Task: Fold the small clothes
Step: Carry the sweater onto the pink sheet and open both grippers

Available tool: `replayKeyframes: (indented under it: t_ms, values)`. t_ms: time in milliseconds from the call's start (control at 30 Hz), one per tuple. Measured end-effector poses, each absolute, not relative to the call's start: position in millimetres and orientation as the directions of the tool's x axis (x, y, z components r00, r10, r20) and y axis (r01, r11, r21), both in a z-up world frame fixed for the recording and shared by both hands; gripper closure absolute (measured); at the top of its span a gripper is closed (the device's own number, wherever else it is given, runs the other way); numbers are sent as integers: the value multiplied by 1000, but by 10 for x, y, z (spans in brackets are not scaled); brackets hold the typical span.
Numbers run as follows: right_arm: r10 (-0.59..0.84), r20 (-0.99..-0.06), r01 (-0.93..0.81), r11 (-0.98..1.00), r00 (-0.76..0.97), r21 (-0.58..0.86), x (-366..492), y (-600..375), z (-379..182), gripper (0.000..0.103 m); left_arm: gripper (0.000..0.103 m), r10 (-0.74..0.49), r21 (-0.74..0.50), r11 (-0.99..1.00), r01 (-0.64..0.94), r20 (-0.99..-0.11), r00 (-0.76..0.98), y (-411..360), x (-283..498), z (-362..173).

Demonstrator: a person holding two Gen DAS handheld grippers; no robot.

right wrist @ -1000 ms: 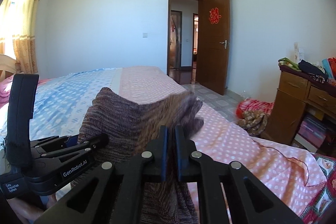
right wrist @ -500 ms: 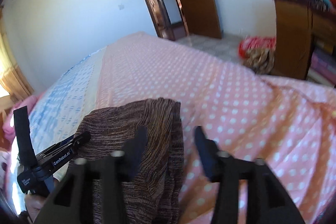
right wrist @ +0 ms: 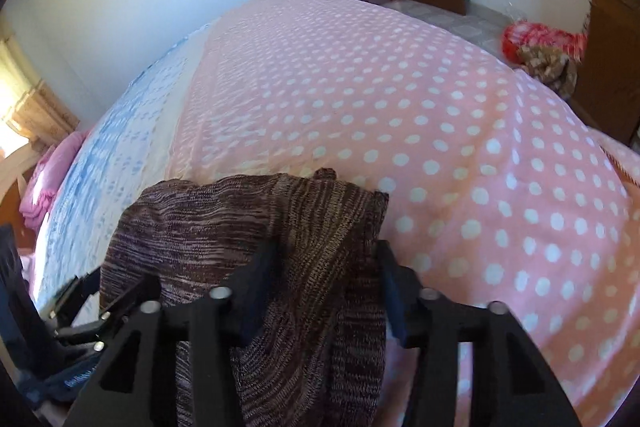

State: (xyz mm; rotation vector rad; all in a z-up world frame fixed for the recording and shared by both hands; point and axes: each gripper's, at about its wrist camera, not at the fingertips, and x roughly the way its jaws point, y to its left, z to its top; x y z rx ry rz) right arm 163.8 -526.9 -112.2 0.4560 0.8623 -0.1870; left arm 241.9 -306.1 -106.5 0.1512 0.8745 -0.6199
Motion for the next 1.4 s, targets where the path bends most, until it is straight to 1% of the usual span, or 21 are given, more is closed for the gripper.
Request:
replayKeyframes:
  t_ms: [33, 67, 167, 267, 300, 333, 367, 400, 433, 467, 500, 633, 733, 800, 867, 900, 933, 967, 1033, 1233, 1400]
  values:
    - [34, -759, 329, 888, 650, 321, 1655, -5280, -1121, 78, 10, -468, -145, 799, 584, -760, 451, -3094, 2458, -1046]
    - [22, -756, 323, 895, 655, 306, 1640, -5261, -1102, 81, 10, -488, -166, 783, 600, -762, 426, -3131, 2499, -1025]
    - [-41, -732, 304, 924, 680, 231, 1605, -5142, -1025, 83, 2, -551, -270, 729, 629, -776, 306, -3249, 2702, -982]
    - [-87, -671, 279, 942, 736, 184, 1504, -5020, -876, 84, 3, -621, -451, 713, 537, -762, 185, -3253, 3025, -1049]
    - [-97, -644, 271, 946, 759, 176, 1456, -4982, -820, 84, 10, -642, -506, 710, 489, -750, 156, -3238, 3110, -1097]
    - [-109, -624, 266, 950, 774, 163, 1419, -4954, -769, 84, 25, -660, -552, 709, 440, -739, 135, -3208, 3187, -1148]
    - [-133, -608, 268, 954, 783, 137, 1396, -4916, -730, 84, 32, -668, -576, 713, 399, -732, 136, -3173, 3242, -1191]
    - [-172, -596, 283, 954, 784, 98, 1387, -4880, -702, 84, 44, -673, -585, 714, 386, -725, 147, -3151, 3261, -1207]
    - [-219, -589, 308, 950, 778, 54, 1392, -4855, -689, 85, 61, -677, -580, 712, 396, -718, 165, -3142, 3254, -1200]
    - [-264, -582, 336, 942, 769, 17, 1405, -4846, -692, 87, 70, -674, -559, 714, 421, -712, 197, -3146, 3224, -1178]
    - [-291, -580, 356, 934, 761, -1, 1421, -4853, -714, 88, 76, -676, -540, 711, 450, -702, 226, -3161, 3184, -1148]
    - [-298, -665, 402, 916, 685, 4, 1581, -4995, -868, 88, 78, -676, -476, 716, 510, -655, 338, -3208, 3095, -1024]
    - [-256, -735, 420, 907, 628, 43, 1634, -5130, -999, 87, 76, -633, -429, 746, 510, -696, 341, -3294, 3139, -1018]
    - [-245, -736, 440, 894, 632, 80, 1618, -5214, -998, 83, 76, -589, -376, 774, 509, -723, 361, -3278, 3123, -977]
    - [-272, -703, 471, 876, 657, 101, 1469, -5238, -936, 77, 55, -556, -324, 793, 516, -732, 394, -3243, 3068, -899]
    - [-335, -669, 512, 855, 663, 80, 1342, -5236, -852, 77, 35, -540, -296, 800, 522, -734, 412, -3206, 3009, -861]
    - [-383, -640, 542, 838, 666, 62, 1250, -5199, -775, 76, 22, -536, -268, 800, 537, -723, 437, -3147, 2916, -802]
    - [-407, -612, 552, 832, 678, 58, 1128, -5159, -698, 76, 19, -540, -250, 795, 553, -706, 457, -3054, 2857, -781]
    - [-369, -586, 507, 858, 721, 84, 882, -5012, -575, 76, 18, -530, -191, 793, 579, -687, 498, -2925, 2675, -741]
    - [-248, -641, 328, 945, 727, 7, 383, -4222, -523, 76, 18, -499, -74, 772, 631, -684, 532, -2781, 2087, -786]
    - [-266, -696, 274, 956, 667, -103, 219, -3833, -761, 76, 18, -445, 39, 758, 651, -700, 559, -2765, 1647, -967]
